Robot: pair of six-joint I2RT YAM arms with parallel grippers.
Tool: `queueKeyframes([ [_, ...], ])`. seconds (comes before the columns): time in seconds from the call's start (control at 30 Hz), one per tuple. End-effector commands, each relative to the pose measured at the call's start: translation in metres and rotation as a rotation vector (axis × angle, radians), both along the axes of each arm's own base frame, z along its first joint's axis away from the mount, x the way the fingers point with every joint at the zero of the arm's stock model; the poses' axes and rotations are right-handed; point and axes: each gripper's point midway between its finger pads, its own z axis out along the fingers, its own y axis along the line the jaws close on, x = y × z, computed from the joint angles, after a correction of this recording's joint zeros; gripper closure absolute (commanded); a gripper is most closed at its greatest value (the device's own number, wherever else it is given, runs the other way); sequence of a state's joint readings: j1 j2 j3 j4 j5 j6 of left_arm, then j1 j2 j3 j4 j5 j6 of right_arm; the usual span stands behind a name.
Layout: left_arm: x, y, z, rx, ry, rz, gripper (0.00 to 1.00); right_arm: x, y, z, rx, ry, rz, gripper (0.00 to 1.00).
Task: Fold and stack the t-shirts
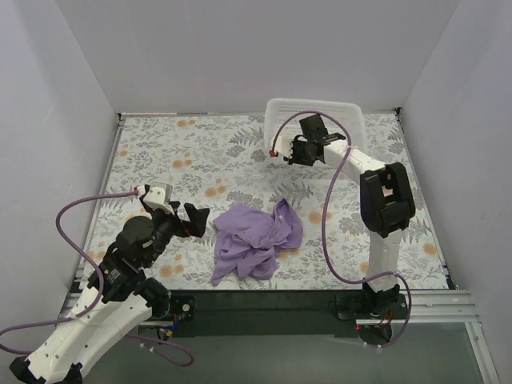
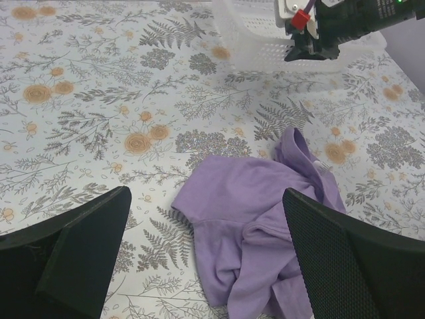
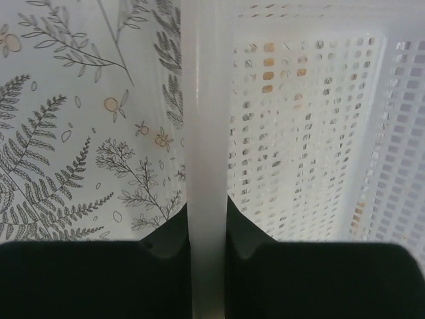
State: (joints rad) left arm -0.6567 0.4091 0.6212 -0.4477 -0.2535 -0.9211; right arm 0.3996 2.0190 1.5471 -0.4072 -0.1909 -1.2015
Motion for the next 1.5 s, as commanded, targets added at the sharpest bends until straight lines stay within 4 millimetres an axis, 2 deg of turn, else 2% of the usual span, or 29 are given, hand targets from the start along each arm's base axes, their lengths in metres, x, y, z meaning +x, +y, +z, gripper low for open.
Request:
queueKeyframes([
  [0.0,-0.001,0.001,0.002,0.001,-0.019,-0.004,0.02,0.025,-0.022,0.06,0.133,-0.125,-0.401,0.99],
  [0.07,-0.002,0.0,0.004,-0.004,-0.025,-0.01,0.02,0.033,-0.039,0.063,0.175,-0.143,-0.612,0.99],
  [0.1,-0.002,0.0,0.004,-0.006,-0.025,-0.01,0.02,0.037,-0.057,0.065,0.149,-0.182,-0.723,0.99],
  [0.17,-0.002,0.0,0.004,-0.005,-0.026,-0.013,0.02,0.039,-0.069,0.06,0.178,-0.186,-0.873,0.99],
  [0.2,-0.002,-0.001,0.004,-0.005,-0.025,-0.016,0.02,0.041,-0.088,0.062,0.155,-0.233,-0.982,0.99],
  [0.23,-0.002,-0.001,0.003,-0.003,-0.023,-0.016,0.02,0.042,-0.094,0.06,0.187,-0.24,-1.069,0.99],
  [0.3,-0.002,-0.002,0.002,-0.003,-0.02,-0.022,0.02,0.047,-0.118,0.06,0.187,-0.287,-1.207,0.99],
  [0.37,-0.002,-0.002,0.002,-0.002,-0.019,-0.024,0.02,0.048,-0.122,0.054,0.25,-0.234,-1.238,0.99],
  [0.47,-0.002,-0.002,0.002,-0.001,-0.017,-0.024,0.02,0.056,-0.138,0.048,0.28,-0.197,-1.286,0.99],
  [0.5,-0.002,-0.003,0.002,0.0,-0.016,-0.024,0.02,0.062,-0.147,0.053,0.299,-0.199,-1.305,0.98],
  [0.53,-0.002,-0.003,0.001,0.002,-0.014,-0.025,0.02,0.065,-0.152,0.047,0.302,-0.182,-1.328,0.98],
  [0.6,-0.001,-0.004,0.001,0.003,-0.011,-0.027,0.02,0.075,-0.16,0.052,0.346,-0.172,-1.353,0.97],
  [0.73,-0.001,-0.005,-0.001,0.009,-0.003,-0.028,0.02,0.091,-0.171,0.05,0.378,-0.166,-1.391,0.92],
  [0.83,0.0,-0.006,-0.003,0.014,0.004,-0.032,0.02,0.107,-0.178,0.058,0.416,-0.185,-1.415,0.84],
  [0.87,0.0,-0.006,-0.003,0.014,0.004,-0.032,0.02,0.11,-0.18,0.058,0.415,-0.196,-1.423,0.7],
  [0.93,0.001,-0.007,-0.004,0.018,0.011,-0.032,0.02,0.118,-0.184,0.057,0.413,-0.209,-1.429,0.54],
  [0.97,0.001,-0.007,-0.004,0.019,0.012,-0.035,0.02,0.124,-0.185,0.065,0.423,-0.233,-1.431,0.37],
  [1.03,0.001,-0.008,-0.006,0.023,0.019,-0.038,0.02,0.129,-0.189,0.07,0.417,-0.26,-1.424,0.21],
  [1.1,0.002,-0.009,-0.006,0.023,0.02,-0.039,0.02,0.132,-0.191,0.08,0.425,-0.276,-1.406,0.16],
  [1.13,0.002,-0.009,-0.006,0.024,0.021,-0.041,0.02,0.13,-0.19,0.097,0.446,-0.289,-1.39,0.13],
  [1.2,0.002,-0.01,-0.007,0.021,0.03,-0.041,0.02,0.125,-0.178,0.106,0.446,-0.256,-1.287,0.11],
  [1.23,0.003,-0.012,-0.009,0.023,0.037,-0.046,0.02,0.117,-0.174,0.132,0.473,-0.273,-1.236,0.07],
  [1.27,0.003,-0.015,-0.009,0.022,0.04,-0.058,0.02,0.112,-0.157,0.142,0.5,-0.234,-1.13,0.06],
  [1.3,0.003,-0.015,-0.01,0.019,0.044,-0.059,0.02,0.098,-0.147,0.134,0.433,-0.204,-1.018,0.03],
  [1.33,0.003,-0.018,-0.011,0.017,0.054,-0.065,0.02,0.08,-0.138,0.171,0.467,-0.235,-0.928,0.03],
  [1.37,0.003,-0.023,-0.015,0.007,0.081,-0.081,0.02,0.067,-0.122,0.178,0.491,-0.21,-0.821,0.02],
  [1.4,0.002,-0.027,-0.012,-0.006,0.093,-0.094,0.02,0.041,-0.112,0.191,0.49,-0.212,-0.728,0.02],
  [1.43,0.001,-0.031,-0.013,-0.017,0.112,-0.107,0.02,0.026,-0.103,0.197,0.505,-0.201,-0.661,0.02],
  [1.47,0.001,-0.036,-0.016,-0.041,0.153,-0.109,0.02,0.007,-0.084,0.199,0.533,-0.164,-0.538,0.02],
])
